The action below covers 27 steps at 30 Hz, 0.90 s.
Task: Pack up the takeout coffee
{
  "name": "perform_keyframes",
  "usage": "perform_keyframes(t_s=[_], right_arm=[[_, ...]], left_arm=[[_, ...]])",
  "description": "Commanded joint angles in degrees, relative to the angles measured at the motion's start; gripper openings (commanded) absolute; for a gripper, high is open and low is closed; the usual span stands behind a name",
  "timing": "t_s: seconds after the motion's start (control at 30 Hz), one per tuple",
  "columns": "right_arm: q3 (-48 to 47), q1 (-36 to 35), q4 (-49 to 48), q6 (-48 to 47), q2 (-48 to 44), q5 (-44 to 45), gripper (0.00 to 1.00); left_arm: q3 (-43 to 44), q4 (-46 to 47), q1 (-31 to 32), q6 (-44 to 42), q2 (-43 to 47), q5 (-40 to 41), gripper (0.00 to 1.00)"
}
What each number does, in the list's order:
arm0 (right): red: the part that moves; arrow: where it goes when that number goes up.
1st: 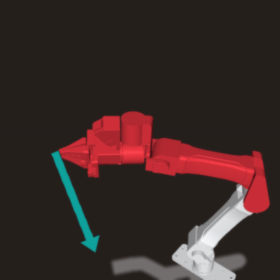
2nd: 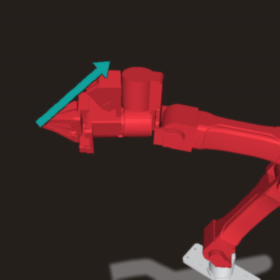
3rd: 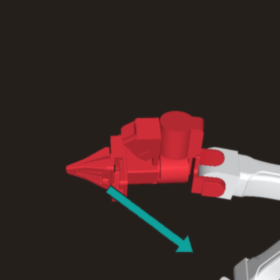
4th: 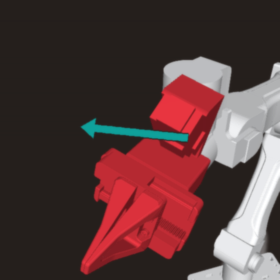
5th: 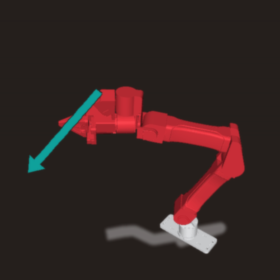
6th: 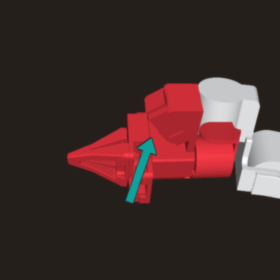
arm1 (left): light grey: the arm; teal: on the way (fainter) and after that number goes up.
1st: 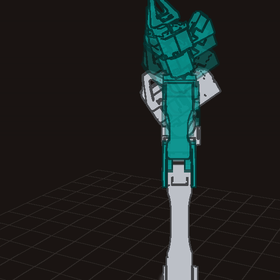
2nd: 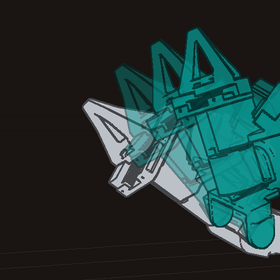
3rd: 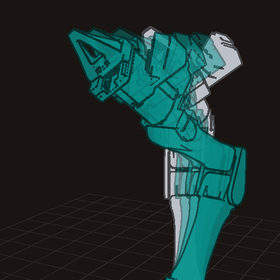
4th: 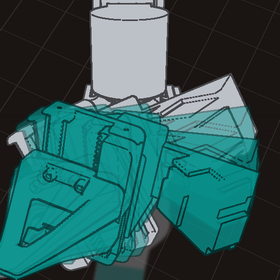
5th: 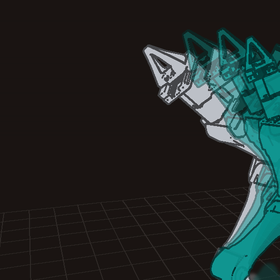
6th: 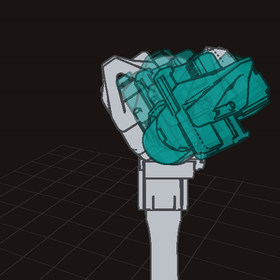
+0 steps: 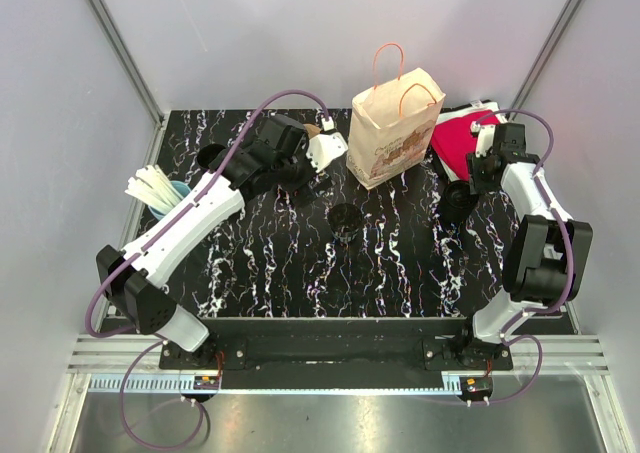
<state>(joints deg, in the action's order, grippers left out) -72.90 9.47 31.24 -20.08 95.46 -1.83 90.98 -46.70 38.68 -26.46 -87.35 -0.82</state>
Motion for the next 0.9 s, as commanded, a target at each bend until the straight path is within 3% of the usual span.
perform_keyframes(t_s=[0.0,0.57,0.87], right_arm=[[0.22,0.02,-1.45,0.39,0.25,-2.04,0.43],[-0.13,0.02,-0.57,0.48,0.78,-3.62,0.27],[-0.83,0.02,0.04,0.48,-0.27,-3.54,0.12]], left_arm=[[1.83,1.52,-0.27,0.71,0.08,-1.38,0.99],[2.10,1.52,-0.18,0.88,-0.36,-1.73,0.99],[1.92,1.43,-0.27,0.88,-0.19,-1.99,0.99]])
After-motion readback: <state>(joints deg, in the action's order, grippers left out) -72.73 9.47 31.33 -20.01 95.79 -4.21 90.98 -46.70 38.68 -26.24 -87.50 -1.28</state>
